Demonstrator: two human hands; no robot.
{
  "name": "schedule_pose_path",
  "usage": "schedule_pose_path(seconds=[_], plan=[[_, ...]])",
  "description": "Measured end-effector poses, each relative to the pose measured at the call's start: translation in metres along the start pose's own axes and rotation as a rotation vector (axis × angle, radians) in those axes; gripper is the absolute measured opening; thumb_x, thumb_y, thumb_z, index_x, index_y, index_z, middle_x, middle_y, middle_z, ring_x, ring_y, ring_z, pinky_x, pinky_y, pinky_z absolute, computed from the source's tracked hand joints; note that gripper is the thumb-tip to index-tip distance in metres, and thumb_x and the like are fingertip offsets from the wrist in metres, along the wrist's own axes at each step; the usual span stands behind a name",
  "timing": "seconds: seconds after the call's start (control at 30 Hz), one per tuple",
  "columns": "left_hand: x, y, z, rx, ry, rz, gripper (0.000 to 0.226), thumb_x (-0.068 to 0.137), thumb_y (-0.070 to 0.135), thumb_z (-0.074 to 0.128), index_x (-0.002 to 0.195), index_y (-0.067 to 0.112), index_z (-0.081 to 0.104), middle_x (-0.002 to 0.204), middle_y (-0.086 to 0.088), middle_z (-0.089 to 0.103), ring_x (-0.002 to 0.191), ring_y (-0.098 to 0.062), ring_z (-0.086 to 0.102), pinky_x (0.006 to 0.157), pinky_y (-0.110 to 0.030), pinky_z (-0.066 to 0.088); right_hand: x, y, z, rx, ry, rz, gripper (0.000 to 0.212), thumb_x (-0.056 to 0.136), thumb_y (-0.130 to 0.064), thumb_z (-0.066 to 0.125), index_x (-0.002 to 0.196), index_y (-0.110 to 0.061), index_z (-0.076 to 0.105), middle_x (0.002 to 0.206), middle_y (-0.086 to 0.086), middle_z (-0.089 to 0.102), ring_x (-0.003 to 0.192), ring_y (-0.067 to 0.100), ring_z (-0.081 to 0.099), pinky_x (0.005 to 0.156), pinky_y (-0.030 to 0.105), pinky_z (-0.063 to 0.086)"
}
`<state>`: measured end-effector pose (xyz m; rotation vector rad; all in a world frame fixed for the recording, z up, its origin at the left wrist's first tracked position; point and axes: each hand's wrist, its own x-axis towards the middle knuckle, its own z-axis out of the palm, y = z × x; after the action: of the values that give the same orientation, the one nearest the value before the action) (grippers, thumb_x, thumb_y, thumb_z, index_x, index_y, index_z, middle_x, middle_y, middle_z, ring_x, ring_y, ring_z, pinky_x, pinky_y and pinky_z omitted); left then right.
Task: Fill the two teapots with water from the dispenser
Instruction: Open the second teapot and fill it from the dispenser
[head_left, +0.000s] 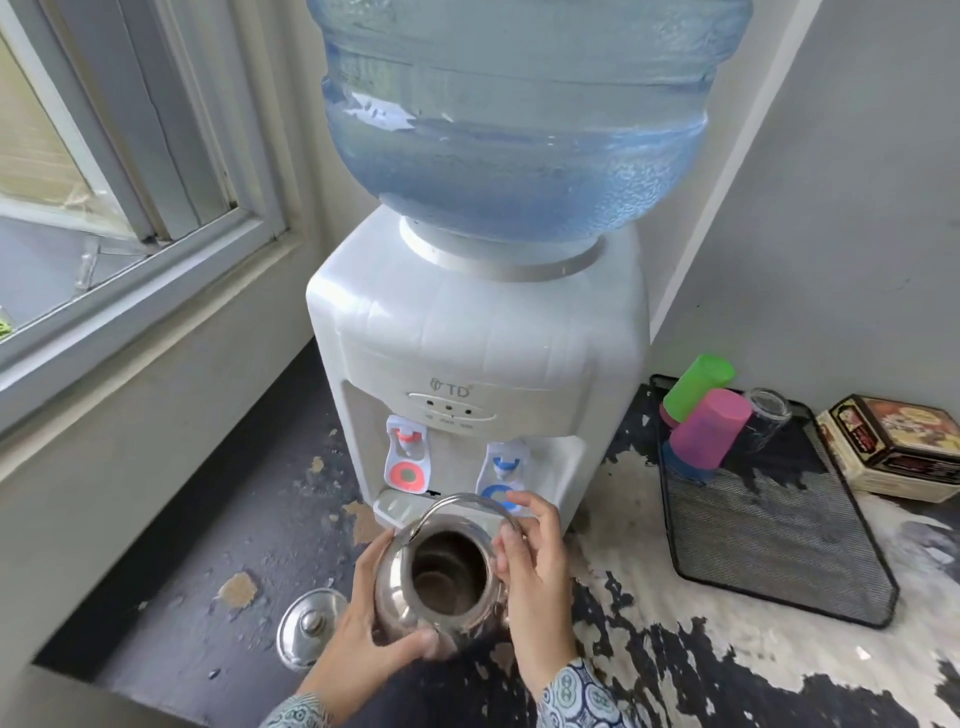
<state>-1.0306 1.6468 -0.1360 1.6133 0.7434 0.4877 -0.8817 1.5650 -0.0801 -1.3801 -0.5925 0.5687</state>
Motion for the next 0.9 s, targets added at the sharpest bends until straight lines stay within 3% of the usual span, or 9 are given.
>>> schedule_pose_path(seconds=[0.1, 0.27, 0.37, 0.47, 0.53, 0.67, 0.8, 0.9], plan=[[0.007, 0.011, 0.005, -0.053, 0.066, -0.096, 0.09, 0.051, 0.069, 0.07, 0.129, 0.048, 0.03, 0.128, 0.035, 0.044, 0.118, 0.016, 0.041, 0.089, -0.008, 0.037, -0.005, 0.005, 0.0, 0.09, 0.047, 0.121, 0.02, 0.094, -0.003, 0.043, 0.1, -0.019, 0.054, 0.068, 0.003, 0.048, 0.053, 0.005, 0.043, 0.061, 0.024, 0.049], [0.023, 0.022, 0.016, -0.043, 0.084, -0.191, 0.061, 0.064, 0.03, 0.061, 0.122, 0.038, 0.041, 0.119, 0.009, 0.056, 0.104, -0.006, 0.056, 0.079, -0.019, 0.044, -0.007, 0.016, -0.009, -0.088, 0.125, 0.078, 0.016, 0.093, -0.003, 0.045, 0.09, -0.019, 0.047, 0.091, -0.004, 0.058, 0.071, 0.002, 0.06, 0.066, 0.02, 0.053], [0.03, 0.027, 0.008, 0.036, 0.031, -0.191, 0.061, 0.06, 0.026, 0.058, 0.118, 0.04, 0.044, 0.113, 0.004, 0.061, 0.098, -0.016, 0.061, 0.084, -0.03, 0.05, -0.009, 0.023, -0.019, -0.256, 0.102, 0.048, 0.018, 0.092, -0.007, 0.049, 0.084, -0.022, 0.041, 0.09, 0.002, 0.052, 0.079, 0.004, 0.053, 0.071, 0.012, 0.045], [0.04, 0.035, -0.001, 0.033, -0.082, -0.19, 0.065, 0.051, 0.031, 0.058, 0.114, 0.041, 0.048, 0.108, 0.002, 0.064, 0.096, -0.02, 0.063, 0.087, -0.033, 0.051, -0.01, 0.037, -0.028, -0.3, 0.025, 0.217, 0.014, 0.093, -0.012, 0.048, 0.086, -0.023, 0.04, 0.105, 0.012, 0.047, 0.094, 0.022, 0.049, 0.076, 0.019, 0.042], [0.049, 0.039, -0.002, 0.039, -0.176, -0.175, 0.064, 0.053, 0.024, 0.059, 0.115, 0.036, 0.048, 0.111, -0.003, 0.062, 0.097, -0.016, 0.062, 0.087, -0.028, 0.051, -0.011, 0.041, -0.036, -0.092, -0.058, 0.437, 0.01, 0.093, -0.014, 0.048, 0.097, -0.021, 0.043, 0.118, 0.011, 0.047, 0.104, 0.022, 0.05, 0.083, 0.029, 0.045], [0.069, 0.043, -0.008, 0.049, -0.254, -0.249, 0.058, 0.051, 0.027, 0.062, 0.106, 0.029, 0.044, 0.103, -0.01, 0.061, 0.087, -0.022, 0.063, 0.078, -0.033, 0.054, -0.008, 0.04, -0.053, 0.472, -0.267, 0.784, 0.044, 0.081, -0.015, 0.064, 0.12, -0.029, 0.047, 0.125, 0.015, 0.053, 0.101, 0.033, 0.059, 0.082, 0.051, 0.052], [0.078, 0.04, -0.005, 0.237, -0.223, -0.219, 0.043, 0.077, 0.034, 0.069, 0.114, 0.024, 0.049, 0.116, -0.001, 0.054, 0.107, -0.017, 0.056, 0.094, -0.034, 0.048, -0.009, 0.038, -0.055, 0.469, -0.304, 0.814, 0.05, 0.077, -0.007, 0.066, 0.122, -0.026, 0.05, 0.115, 0.018, 0.057, 0.088, 0.032, 0.066, 0.076, 0.05, 0.054], [0.072, 0.036, -0.001, 0.469, -0.094, -0.129, 0.051, 0.083, 0.041, 0.06, 0.126, 0.018, 0.043, 0.129, -0.004, 0.043, 0.122, -0.02, 0.043, 0.103, -0.031, 0.034, -0.014, 0.037, -0.047, 0.456, -0.235, 0.808, 0.054, 0.077, -0.003, 0.065, 0.122, -0.029, 0.048, 0.123, 0.018, 0.051, 0.103, 0.037, 0.059, 0.078, 0.052, 0.054]])
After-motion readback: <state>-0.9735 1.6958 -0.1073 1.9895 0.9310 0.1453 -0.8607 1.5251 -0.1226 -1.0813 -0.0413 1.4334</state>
